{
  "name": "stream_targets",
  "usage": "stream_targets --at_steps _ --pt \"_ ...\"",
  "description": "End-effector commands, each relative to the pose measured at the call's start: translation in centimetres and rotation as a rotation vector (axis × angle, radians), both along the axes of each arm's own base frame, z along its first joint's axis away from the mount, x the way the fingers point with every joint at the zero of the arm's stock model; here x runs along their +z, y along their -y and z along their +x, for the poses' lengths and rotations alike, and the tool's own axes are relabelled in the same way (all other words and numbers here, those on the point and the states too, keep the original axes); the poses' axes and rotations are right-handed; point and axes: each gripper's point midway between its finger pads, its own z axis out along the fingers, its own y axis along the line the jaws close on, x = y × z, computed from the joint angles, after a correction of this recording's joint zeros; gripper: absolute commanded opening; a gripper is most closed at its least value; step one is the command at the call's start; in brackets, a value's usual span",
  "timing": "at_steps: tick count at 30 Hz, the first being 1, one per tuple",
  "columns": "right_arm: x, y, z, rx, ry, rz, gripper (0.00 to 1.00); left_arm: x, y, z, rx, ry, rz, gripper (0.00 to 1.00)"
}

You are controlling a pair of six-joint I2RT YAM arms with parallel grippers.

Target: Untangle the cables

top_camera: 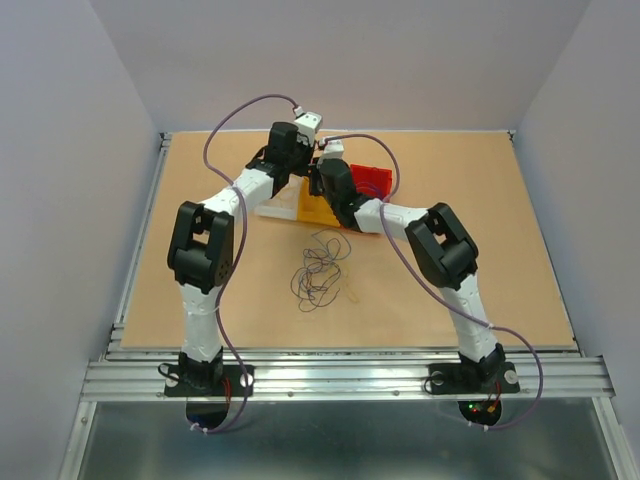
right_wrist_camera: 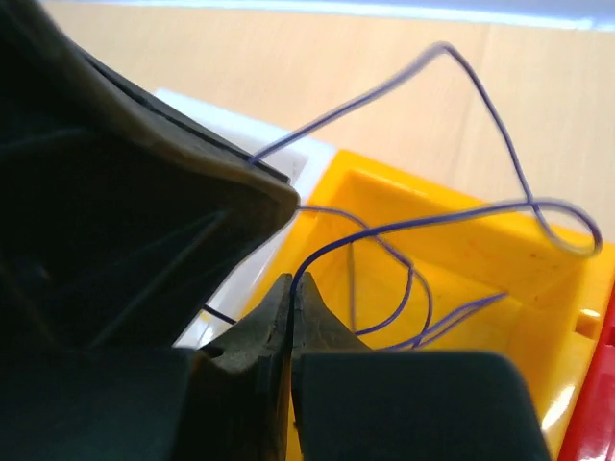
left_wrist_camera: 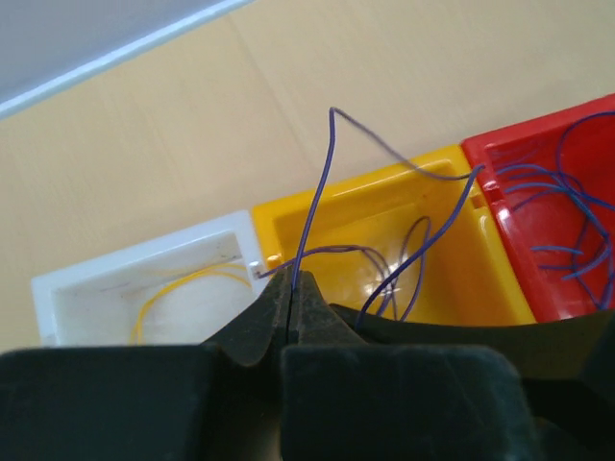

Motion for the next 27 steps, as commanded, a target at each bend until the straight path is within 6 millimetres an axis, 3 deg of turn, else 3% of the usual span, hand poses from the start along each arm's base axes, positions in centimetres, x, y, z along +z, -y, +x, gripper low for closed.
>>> stream_targets --at_steps 1,3,4,5,7,13,18,19,20,21,22,24,25,27 --pt "-1.0 1.4 1.3 -0.084 -0.079 -0.003 0.01 1.0 0.0 -0.2 0.034 0.003 0.044 0.0" --pt "-2.6 2.1 1.8 -0.088 -0.13 0.015 0.0 0.6 -0.2 -0.9 0.033 -0.016 0.04 0.0" --pt "-2.3 1.8 1.8 -0.075 -0.137 0.015 0.0 0.5 -0.2 -1.1 0.031 -0.021 0.04 0.0" --pt "-3.5 2.1 2.2 -0.079 -0.169 0.009 0.01 0.2 -0.1 -1.3 0.029 -0.029 0.042 0.0" --pt "-3.9 2.2 2.8 -0.09 -0.205 -0.014 0.01 -0.9 0.1 -2.1 0.026 -0.052 0.07 0.0" --pt "-5.9 3.0 2.1 -0.117 -0.257 -0.035 0.04 -2.1 -0.1 -2.6 0.037 -0.075 0.087 0.0" --pt "-3.9 4.3 1.4 -0.16 -0.22 -0.005 0.23 -1.8 -0.4 -2.4 0.037 -0.081 0.051 0.0" --pt "-0.8 4.2 1.7 -0.164 -0.147 0.051 0.31 -1.7 -0.5 -2.3 0.038 -0.079 0.048 0.0" --pt "-1.4 4.8 1.0 -0.159 -0.147 0.042 0.35 -1.7 -0.7 -2.3 0.041 -0.081 0.044 0.0" --pt "-0.5 4.7 0.7 -0.15 -0.126 0.062 0.39 -1.8 -0.8 -2.2 0.044 -0.081 0.044 0.0" --pt "2.1 4.7 0.6 -0.142 -0.075 0.111 0.42 -1.9 -0.7 -2.2 0.04 -0.083 0.044 0.0" --pt "2.6 5.4 0.0 -0.15 -0.061 0.121 0.43 -1.8 -0.8 -2.0 0.043 -0.081 0.04 0.0" --pt "4.7 5.4 -0.2 -0.147 -0.023 0.155 0.43 -1.8 -0.7 -2.1 0.04 -0.081 0.04 0.0" --pt "4.9 6.0 -0.9 -0.146 -0.011 0.162 0.43 -1.7 -0.8 -2.0 0.041 -0.081 0.038 0.0"
